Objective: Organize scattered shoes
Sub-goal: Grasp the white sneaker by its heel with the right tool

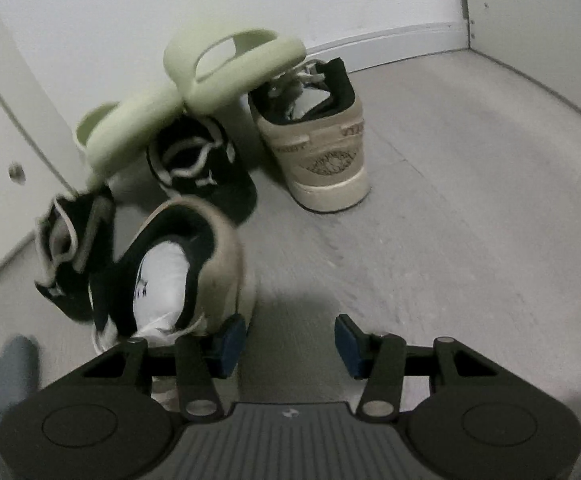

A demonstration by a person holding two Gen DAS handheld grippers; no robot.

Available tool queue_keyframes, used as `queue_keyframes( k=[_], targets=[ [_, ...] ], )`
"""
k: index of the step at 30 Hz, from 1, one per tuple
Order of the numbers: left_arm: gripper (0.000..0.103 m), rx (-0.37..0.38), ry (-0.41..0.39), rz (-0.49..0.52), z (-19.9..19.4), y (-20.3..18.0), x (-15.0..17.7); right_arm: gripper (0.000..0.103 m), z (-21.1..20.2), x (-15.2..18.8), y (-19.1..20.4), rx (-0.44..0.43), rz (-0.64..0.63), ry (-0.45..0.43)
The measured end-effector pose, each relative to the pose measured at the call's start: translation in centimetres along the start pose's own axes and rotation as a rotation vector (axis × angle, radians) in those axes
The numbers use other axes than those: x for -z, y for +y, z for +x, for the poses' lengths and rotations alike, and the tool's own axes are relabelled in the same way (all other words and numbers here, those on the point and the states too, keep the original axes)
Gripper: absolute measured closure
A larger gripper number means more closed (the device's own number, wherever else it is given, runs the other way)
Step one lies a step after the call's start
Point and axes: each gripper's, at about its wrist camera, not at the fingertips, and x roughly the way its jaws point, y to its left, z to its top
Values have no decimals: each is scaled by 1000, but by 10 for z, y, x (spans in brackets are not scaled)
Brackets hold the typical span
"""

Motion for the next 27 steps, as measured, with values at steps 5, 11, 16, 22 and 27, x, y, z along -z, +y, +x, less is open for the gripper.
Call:
queue_keyframes(
  k=[5,11,16,22,27],
  targets=[
    [68,-2,-4,-2,2,-2,-1,11,-40,27,18,-121,-48,-97],
    [68,6,-14,-13,0,1,-2,9,-28,44,58,-136,-346,-72],
    [68,12,-17,-52,0,7,-4,9,-5,45,57,-98,-378,-7],
    [68,19,-18,-55,-1,7,-6,11,5,51,56,-75,-408,25],
    [68,29,-42,-101,-6,15,-9,19,8,55,62,-88,-421,43]
  ],
)
